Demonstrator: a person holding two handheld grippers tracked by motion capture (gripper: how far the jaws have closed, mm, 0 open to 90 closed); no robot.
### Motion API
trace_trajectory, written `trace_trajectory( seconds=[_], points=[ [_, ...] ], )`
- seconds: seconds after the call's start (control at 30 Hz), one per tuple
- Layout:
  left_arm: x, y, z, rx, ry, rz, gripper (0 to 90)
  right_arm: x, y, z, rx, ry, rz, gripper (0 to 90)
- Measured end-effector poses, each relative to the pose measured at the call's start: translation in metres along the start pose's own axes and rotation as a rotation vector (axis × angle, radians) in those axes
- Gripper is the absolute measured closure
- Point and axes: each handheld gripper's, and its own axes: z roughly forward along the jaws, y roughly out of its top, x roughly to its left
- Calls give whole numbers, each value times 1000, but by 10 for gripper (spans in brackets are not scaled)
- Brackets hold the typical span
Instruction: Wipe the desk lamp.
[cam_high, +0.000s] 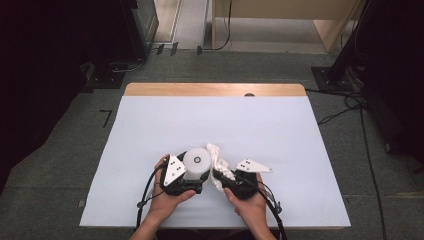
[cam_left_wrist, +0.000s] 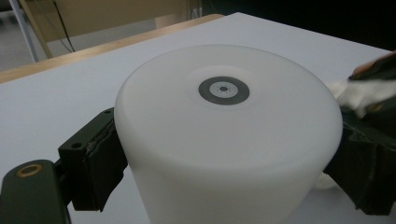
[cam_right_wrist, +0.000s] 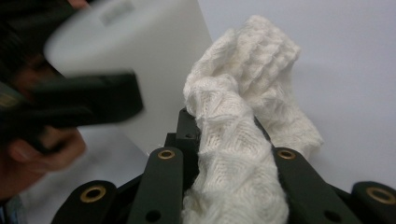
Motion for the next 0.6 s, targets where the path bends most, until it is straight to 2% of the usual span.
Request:
trace_trajectory(
  seconds=[0.07, 0.13, 0.23, 0.3, 0.37, 0.43, 0.53, 0.6],
  points=[
    [0, 0, 0, -1, -1, 0, 88, -3, -4, 5, 27, 4, 14, 744],
    [0, 0, 0, -2, -2, -1, 88, -4, -1, 3, 26, 10, 12, 744],
    [1, 0, 0, -1, -7, 0, 88, -2, 8, -6, -40, 32, 9, 744],
    [1, 0, 0, 0, -13, 0, 88, 2, 16, -13, -86, 46, -21, 747],
    [2, 0, 0, 2, -20, 0, 88, 5, 19, -16, -104, 48, -52, 747],
    [2, 0, 1, 1, -22, -4, 87, 3, 15, -12, -79, 45, -49, 748],
    [2, 0, 1, 3, -24, -7, 87, -3, 3, 1, 11, 6, -46, 748],
    [3, 0, 1, 4, -28, -5, 86, -6, -2, 5, 37, -2, -45, 748]
  ],
)
